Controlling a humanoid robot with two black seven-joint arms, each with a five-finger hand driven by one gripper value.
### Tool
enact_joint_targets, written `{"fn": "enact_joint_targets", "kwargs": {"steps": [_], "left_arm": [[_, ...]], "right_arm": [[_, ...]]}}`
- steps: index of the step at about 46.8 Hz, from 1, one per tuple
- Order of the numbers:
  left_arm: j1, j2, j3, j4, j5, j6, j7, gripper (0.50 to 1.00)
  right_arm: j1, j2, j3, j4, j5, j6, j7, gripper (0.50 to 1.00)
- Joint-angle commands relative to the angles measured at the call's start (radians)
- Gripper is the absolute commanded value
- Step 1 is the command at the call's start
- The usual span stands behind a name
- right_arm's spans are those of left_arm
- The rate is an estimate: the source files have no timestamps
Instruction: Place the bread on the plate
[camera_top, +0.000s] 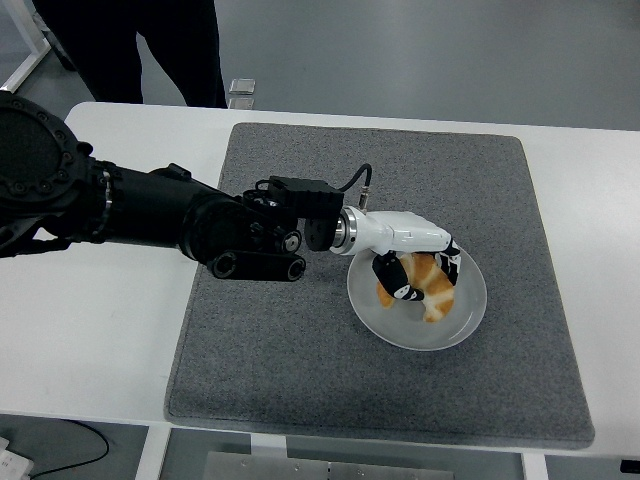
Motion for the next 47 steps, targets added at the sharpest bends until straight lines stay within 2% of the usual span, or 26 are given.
{"fn": "enact_joint_targets", "kwargs": {"steps": [1,12,25,28,31,34,36,41,47], "left_arm": [[0.002,-0.004,0.005,0.006,0.000,0.001,0.000,0.500],[0.004,-0.006,0.005,0.007,0.000,0.009,0.000,0.500],[0.022,-0.007,0.003,0.026,0.000,0.049,0.000,0.500],[0.025,-0.007,0.003,0.026,0.000,0.050,0.001,0.595],[0.025,-0.007,0.000,0.024,0.000,0.050,0.001,0.722],[0.025,-0.007,-0.001,0.024,-0.001,0.052,0.001,0.788],[0.025,-0.007,-0.004,0.024,-0.001,0.052,0.001,0.861],[0.025,-0.007,-0.009,0.023,-0.004,0.052,0.003,0.985],[0.025,-0.007,-0.013,0.023,-0.017,0.052,0.003,0.994]], "right_arm": [[0.000,0.000,-0.001,0.000,0.000,0.000,0.000,0.952],[0.000,0.000,-0.001,0.000,0.000,-0.001,0.000,0.952],[0.000,0.000,-0.001,0.000,0.000,0.000,0.000,0.952],[0.000,0.000,0.001,0.000,0.000,0.000,0.000,0.952],[0.000,0.000,0.001,0.000,0.000,0.000,0.000,0.952],[0.000,0.000,-0.001,0.000,0.000,0.000,0.000,0.952],[0.000,0.000,0.001,0.000,0.000,0.000,0.000,0.952],[0.000,0.000,-0.001,0.000,0.000,0.000,0.000,0.952],[0.000,0.000,-0.001,0.000,0.000,0.000,0.000,0.952]]}}
